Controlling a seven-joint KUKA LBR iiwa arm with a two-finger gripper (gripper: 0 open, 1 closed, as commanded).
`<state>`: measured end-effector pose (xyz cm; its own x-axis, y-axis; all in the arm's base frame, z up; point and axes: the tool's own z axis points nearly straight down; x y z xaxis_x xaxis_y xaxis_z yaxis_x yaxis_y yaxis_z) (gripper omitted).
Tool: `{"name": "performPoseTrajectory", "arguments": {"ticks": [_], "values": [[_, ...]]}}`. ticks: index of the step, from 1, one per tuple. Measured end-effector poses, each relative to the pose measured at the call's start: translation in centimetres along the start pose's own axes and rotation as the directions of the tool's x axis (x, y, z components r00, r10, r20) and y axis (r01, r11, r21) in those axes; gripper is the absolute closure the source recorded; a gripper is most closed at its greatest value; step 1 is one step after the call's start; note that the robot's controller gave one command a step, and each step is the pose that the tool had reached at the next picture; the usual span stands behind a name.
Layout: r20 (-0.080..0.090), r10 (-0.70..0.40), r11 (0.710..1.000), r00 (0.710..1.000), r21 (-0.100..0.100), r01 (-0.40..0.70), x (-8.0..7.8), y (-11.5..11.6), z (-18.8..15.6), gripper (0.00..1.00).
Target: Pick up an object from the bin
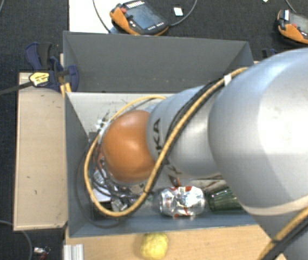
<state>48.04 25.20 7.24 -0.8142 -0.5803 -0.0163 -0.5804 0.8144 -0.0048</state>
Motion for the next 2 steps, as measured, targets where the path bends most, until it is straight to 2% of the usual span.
{"name": "performPoseTrajectory", "arguments": {"ticks": [1, 2], "values": [[-0.012, 0.214, 0.977, 0.977, -0.002, -0.214, -0.03, -0.10, 0.14, 1.00], [-0.012, 0.214, 0.977, 0.977, -0.003, -0.214, -0.03, -0.10, 0.14, 1.00]]}}
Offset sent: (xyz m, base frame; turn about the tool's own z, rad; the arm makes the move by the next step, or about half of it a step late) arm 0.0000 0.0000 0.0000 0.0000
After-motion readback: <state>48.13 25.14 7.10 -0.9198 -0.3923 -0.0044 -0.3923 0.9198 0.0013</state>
